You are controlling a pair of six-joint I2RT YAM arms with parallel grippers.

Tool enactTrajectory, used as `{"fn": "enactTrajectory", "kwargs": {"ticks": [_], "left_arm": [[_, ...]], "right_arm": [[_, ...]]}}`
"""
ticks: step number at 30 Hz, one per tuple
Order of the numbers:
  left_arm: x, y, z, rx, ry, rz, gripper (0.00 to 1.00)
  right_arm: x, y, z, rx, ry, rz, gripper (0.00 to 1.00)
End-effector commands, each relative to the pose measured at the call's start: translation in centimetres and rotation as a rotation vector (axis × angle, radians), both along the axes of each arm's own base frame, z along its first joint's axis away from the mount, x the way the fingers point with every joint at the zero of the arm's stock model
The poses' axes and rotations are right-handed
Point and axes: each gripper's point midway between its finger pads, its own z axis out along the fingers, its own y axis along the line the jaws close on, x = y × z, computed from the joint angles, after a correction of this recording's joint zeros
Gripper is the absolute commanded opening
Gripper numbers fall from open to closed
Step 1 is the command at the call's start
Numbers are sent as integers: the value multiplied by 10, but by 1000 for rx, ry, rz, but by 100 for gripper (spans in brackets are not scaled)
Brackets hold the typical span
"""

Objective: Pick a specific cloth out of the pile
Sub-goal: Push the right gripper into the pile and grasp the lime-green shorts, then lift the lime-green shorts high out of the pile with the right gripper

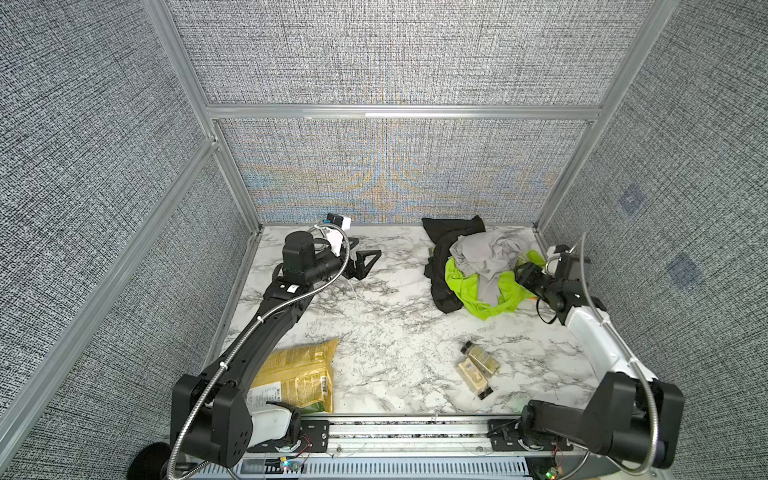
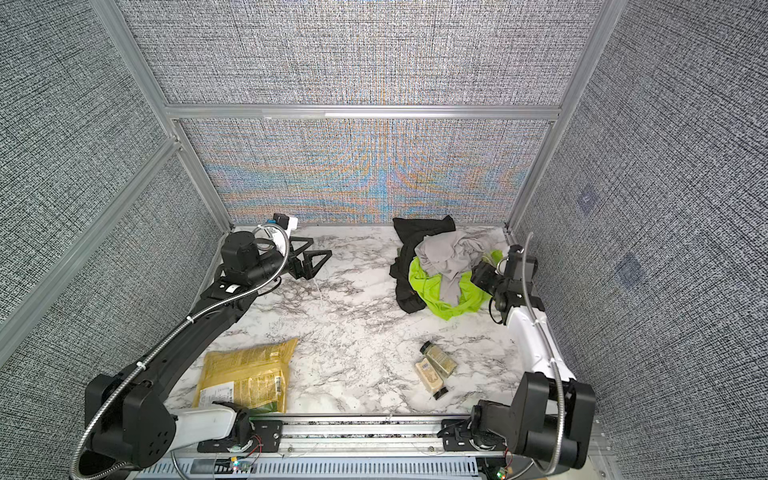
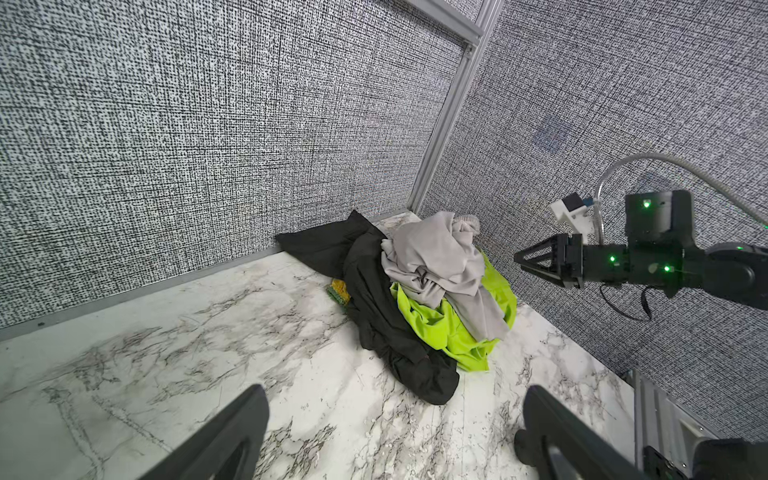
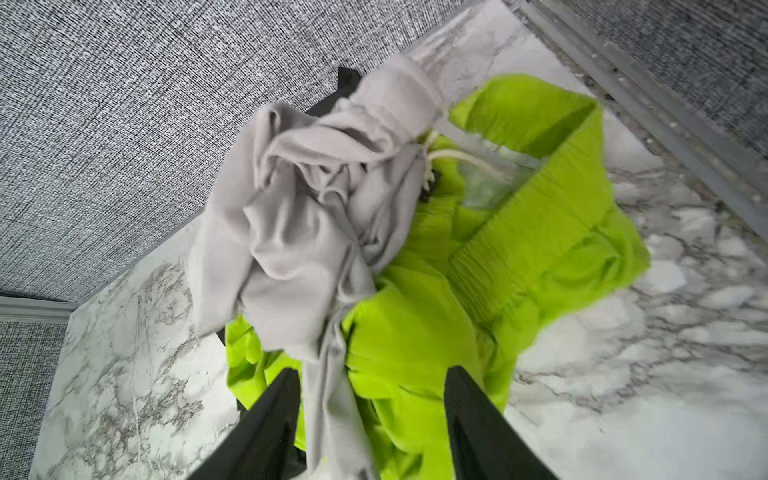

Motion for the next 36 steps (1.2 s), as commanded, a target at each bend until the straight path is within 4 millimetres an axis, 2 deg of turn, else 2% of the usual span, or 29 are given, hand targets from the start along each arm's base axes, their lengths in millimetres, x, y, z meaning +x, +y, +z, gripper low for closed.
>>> {"fn": "enactTrajectory", "kwargs": {"ticks": [1, 6, 12, 21, 23, 27, 30, 36], "left_arm": [[-2, -6, 5, -27, -14, -30, 99], [-5, -12, 3, -15, -15, -47, 99], [-6, -9, 6, 23, -45, -15, 99], [-13, -4, 23, 23, -100, 0, 99], [-13, -2, 23, 31, -116, 17, 99], [-9, -2, 16, 46, -101, 25, 99], [-9, -5, 15, 27, -87, 8, 99], [-7, -7, 10, 24, -69, 1, 99]], "right_arm": [[-9, -2, -8, 46, -18, -2, 62], [-10, 6, -25, 149, -18, 54, 65], [-11, 12, -49, 207, 27, 64, 66], [-9, 14, -75, 270, 71, 40, 65], [-7, 13, -79, 285, 78, 28, 57], [-8, 10, -82, 278, 90, 11, 31], [-12, 4, -77, 233, 103, 3, 16], [-22, -8, -59, 135, 108, -17, 5]]}}
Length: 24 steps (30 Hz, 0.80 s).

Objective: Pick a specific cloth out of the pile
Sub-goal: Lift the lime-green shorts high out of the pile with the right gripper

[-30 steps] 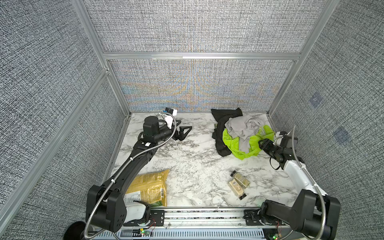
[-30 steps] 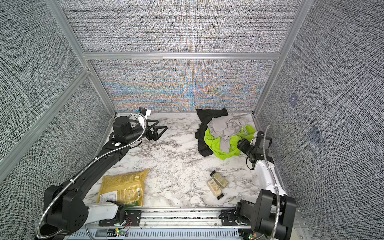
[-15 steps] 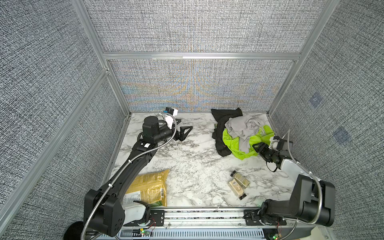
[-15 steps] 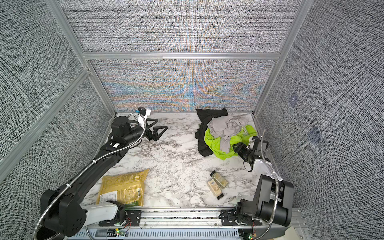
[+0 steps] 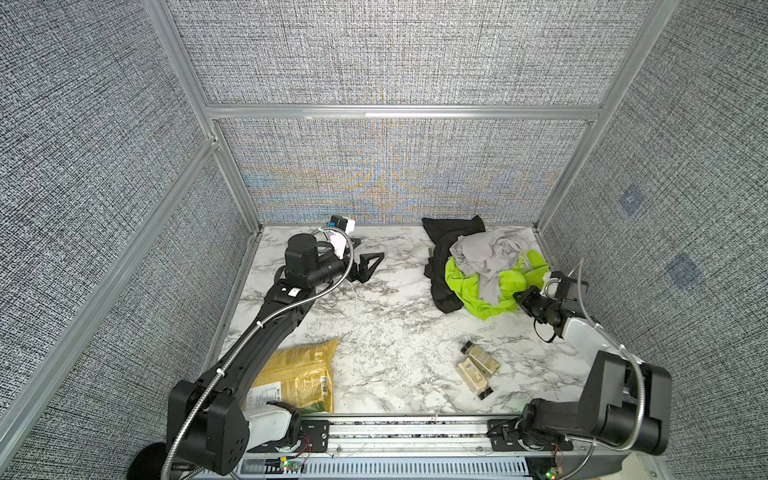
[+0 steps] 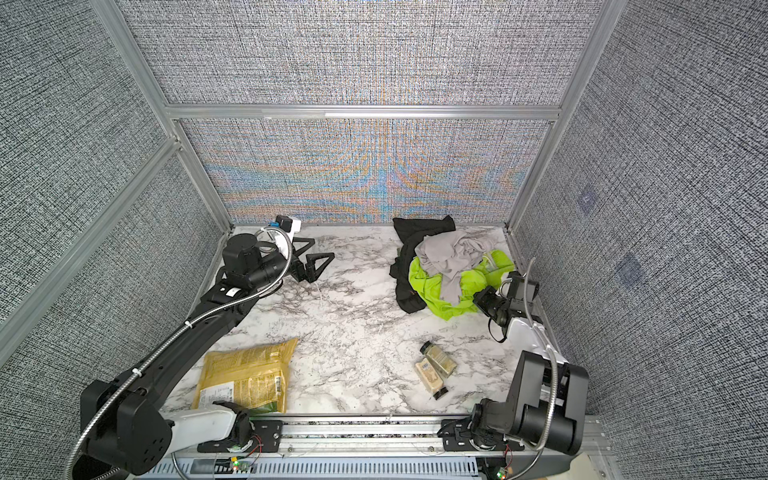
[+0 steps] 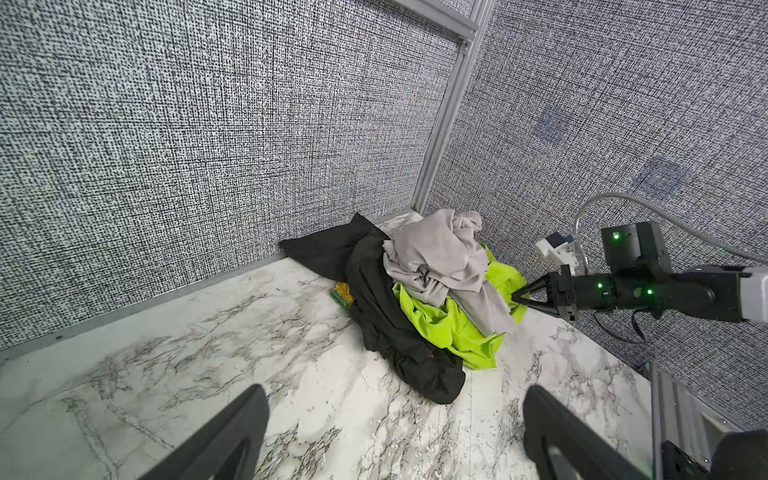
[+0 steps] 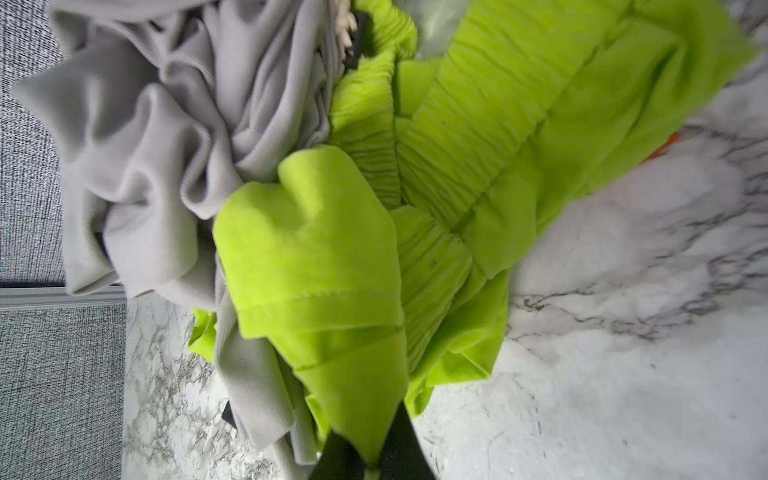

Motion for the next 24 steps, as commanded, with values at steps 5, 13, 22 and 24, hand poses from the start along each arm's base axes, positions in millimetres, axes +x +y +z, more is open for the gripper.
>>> {"fn": "enactTrajectory", "kwargs": {"ticks": [5, 13, 22, 24], "left_arm": [[1, -3, 4, -13, -16, -17, 99], [-2, -9, 4, -35, 1, -49, 99], [-4, -10, 6, -34, -7, -48, 99], [-3, -10, 5, -32, -5, -46, 99]], "right_arm": [[-12, -13, 20, -109, 15, -18, 0], [-20, -20, 71, -199, -57, -50, 0], [-26, -26, 154, -272, -202, -98, 0], [-28, -26, 169, -282, -234, -107, 0]]}}
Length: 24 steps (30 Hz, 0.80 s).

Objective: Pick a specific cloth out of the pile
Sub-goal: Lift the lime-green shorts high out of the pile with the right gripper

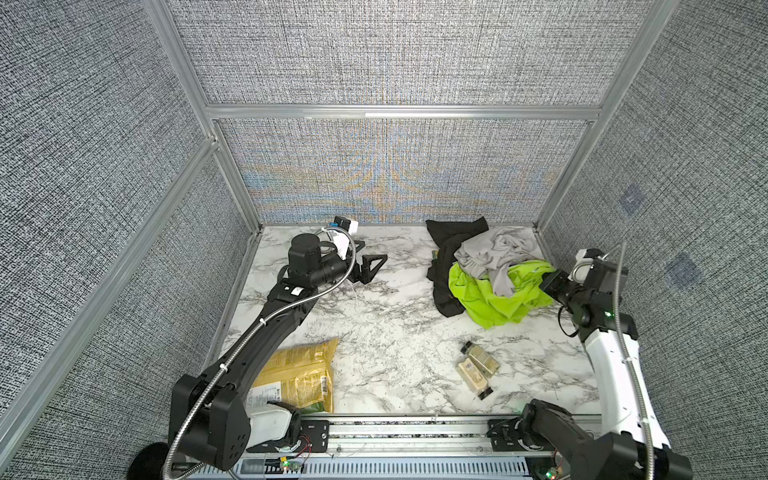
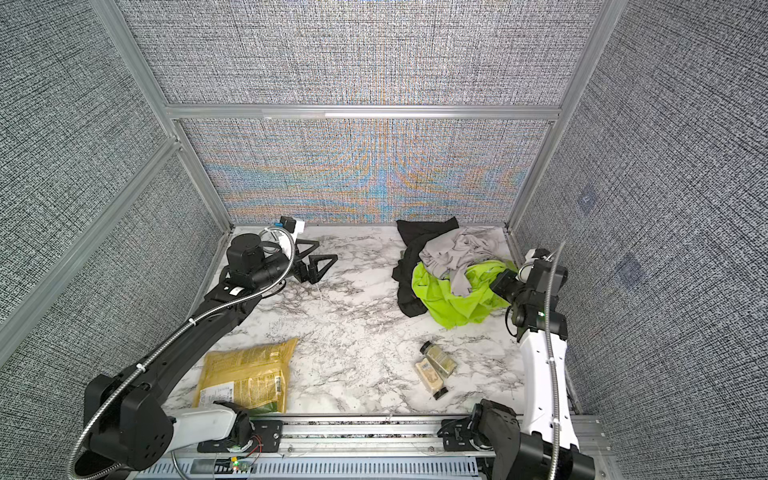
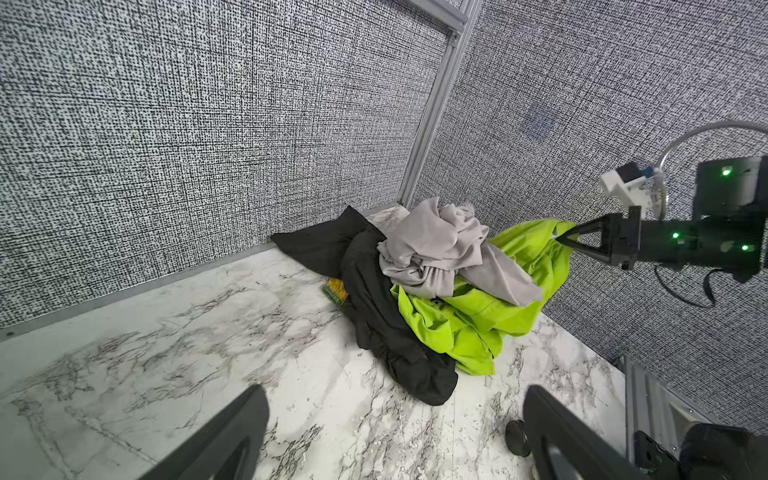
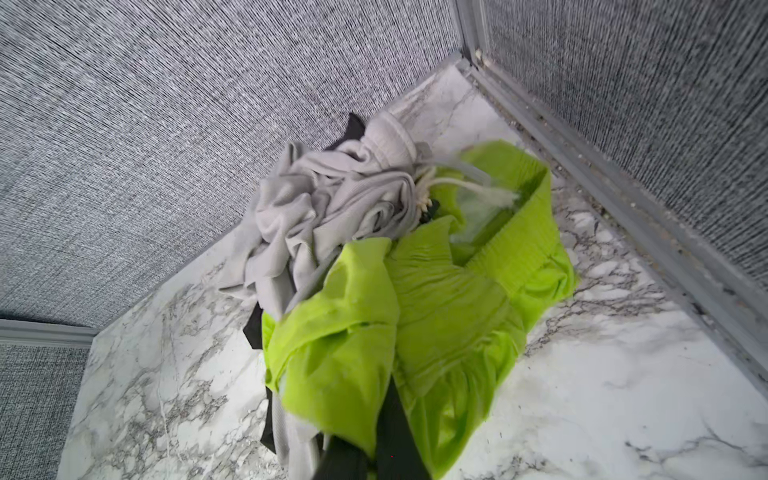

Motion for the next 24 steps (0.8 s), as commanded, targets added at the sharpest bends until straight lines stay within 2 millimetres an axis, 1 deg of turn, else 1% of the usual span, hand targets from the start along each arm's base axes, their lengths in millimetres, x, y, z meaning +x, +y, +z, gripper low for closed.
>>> {"fn": "enactTrajectory", "kwargs": {"ticks": [1, 6, 9, 13, 17, 24], "left_arm": [[0, -1, 7, -9, -31, -4, 99], [6, -6, -5, 4, 7, -10, 99], [6, -10, -9, 14, 19, -16, 99], [7, -11, -12, 33, 21, -6, 99], [9, -14, -19, 40, 43, -12, 99], [8, -15, -19, 47, 39, -10, 99]], "right_arm": [[-2, -4, 27, -35, -57, -21, 0], [8, -9, 61, -61, -142, -37, 0], [15, -9, 77, -60, -168, -27, 0], [18, -8, 100, -71, -219, -18, 0], [17, -7, 125, -88, -270, -12, 0], [9, -5, 163, -116, -356, -14, 0]]}}
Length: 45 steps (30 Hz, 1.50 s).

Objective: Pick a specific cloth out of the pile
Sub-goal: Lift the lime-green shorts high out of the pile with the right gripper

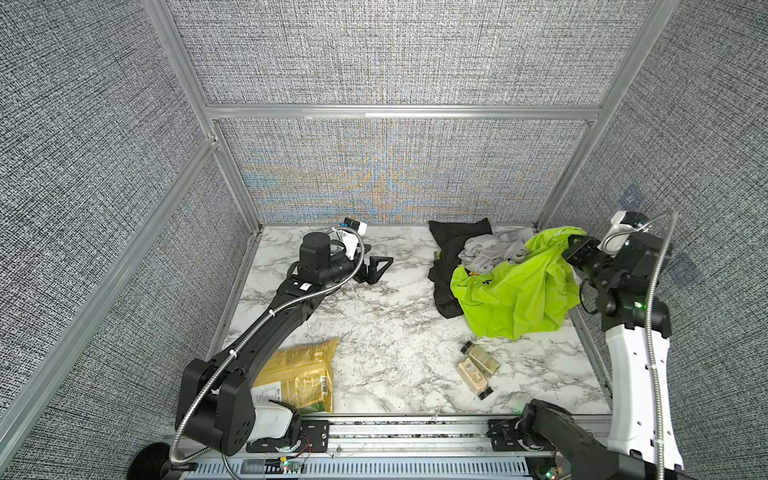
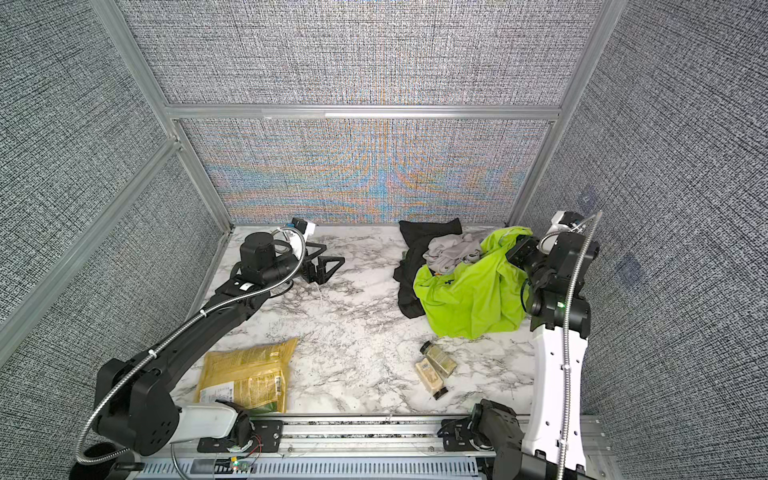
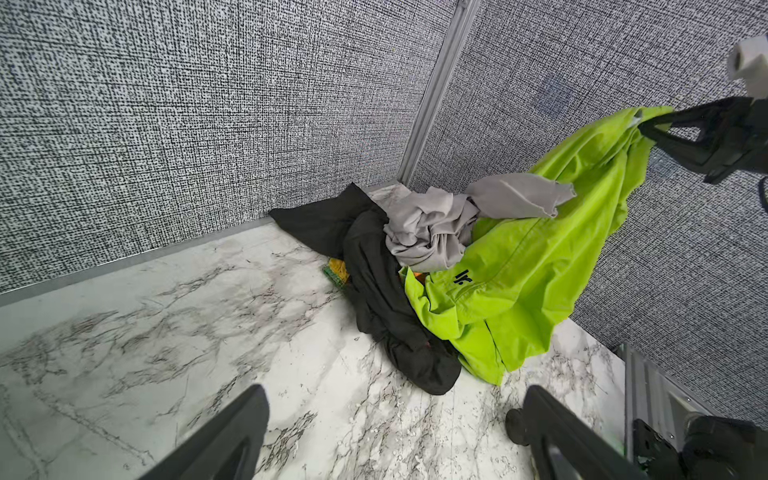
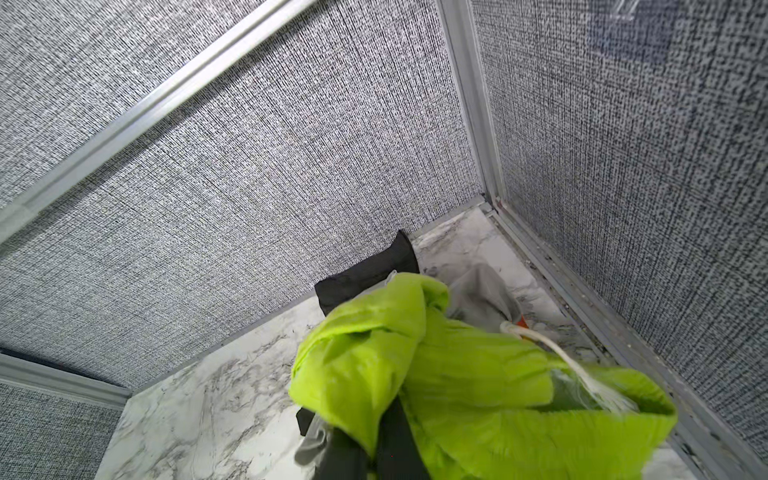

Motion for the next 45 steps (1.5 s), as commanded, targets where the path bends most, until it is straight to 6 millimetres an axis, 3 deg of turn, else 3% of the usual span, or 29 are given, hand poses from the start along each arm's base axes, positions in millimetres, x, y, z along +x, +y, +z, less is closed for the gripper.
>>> {"fn": "enactTrajectory", "kwargs": {"ticks": [1, 10, 23, 33, 45], "left_arm": [[1, 1, 5, 11, -29, 8, 99], [0, -2, 6, 12, -21, 1, 99], [-4, -5, 11, -3, -22, -19, 99], [-5, -4, 13, -4, -30, -20, 99], [-5, -3, 13, 4, -34, -10, 99]], "right_arm": [[0, 3, 37, -32, -113, 14, 0], [-6, 3, 90, -16, -249, -1, 0], [-22, 21, 217, 92, -583, 85, 0], [-28, 65, 295, 126, -764, 301, 0], [-28, 136, 341, 114, -878, 512, 0]]}}
